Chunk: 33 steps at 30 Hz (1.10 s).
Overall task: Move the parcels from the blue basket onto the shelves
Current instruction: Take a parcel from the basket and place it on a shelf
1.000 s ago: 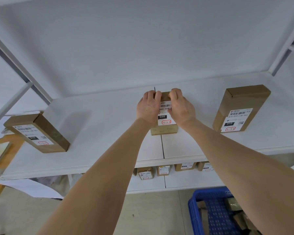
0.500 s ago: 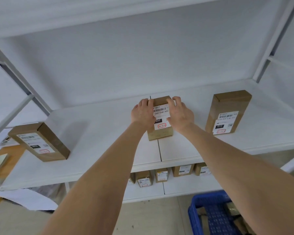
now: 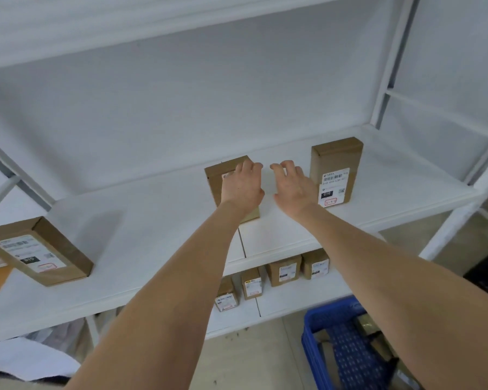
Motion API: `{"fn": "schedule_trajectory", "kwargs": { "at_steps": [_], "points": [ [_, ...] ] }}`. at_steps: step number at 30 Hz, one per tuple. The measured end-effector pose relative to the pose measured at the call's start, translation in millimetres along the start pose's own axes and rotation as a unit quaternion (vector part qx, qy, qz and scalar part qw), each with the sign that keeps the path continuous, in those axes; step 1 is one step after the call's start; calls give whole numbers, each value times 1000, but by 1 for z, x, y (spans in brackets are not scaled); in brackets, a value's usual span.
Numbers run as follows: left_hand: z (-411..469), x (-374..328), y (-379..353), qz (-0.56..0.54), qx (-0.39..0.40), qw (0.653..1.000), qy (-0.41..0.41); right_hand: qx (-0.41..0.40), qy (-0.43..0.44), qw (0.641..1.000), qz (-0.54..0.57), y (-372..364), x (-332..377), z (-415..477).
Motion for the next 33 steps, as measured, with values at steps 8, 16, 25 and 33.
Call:
{"fn": "schedule_trajectory", "kwargs": {
  "at_steps": [8,16,25,33],
  "points": [
    [-9,-101,-28,-44,34,995,-79,2,-83,996,-16,11,-82,-50],
    [-34,-219,-81,-80,126,983,-105,91,-125,988,-21,-9,-200,-126],
    [-102,-382,-171,-66,271,959,-46,202,-136,970,16,-63,-365,-222],
    [-151,-490,-259,-97,374,922,-8,288,-189,938,31,-125,-477,-294]
  ]
}}
Point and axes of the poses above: each hand's wrist, its own z-axis towards the middle knuckle, its own y-axis out of the back of the hand, x = y × z, the point moved 4 cm from there along z, towards the middle knuckle, and after that the axes turned 15 degrees about -x, right-handed, at the moved point
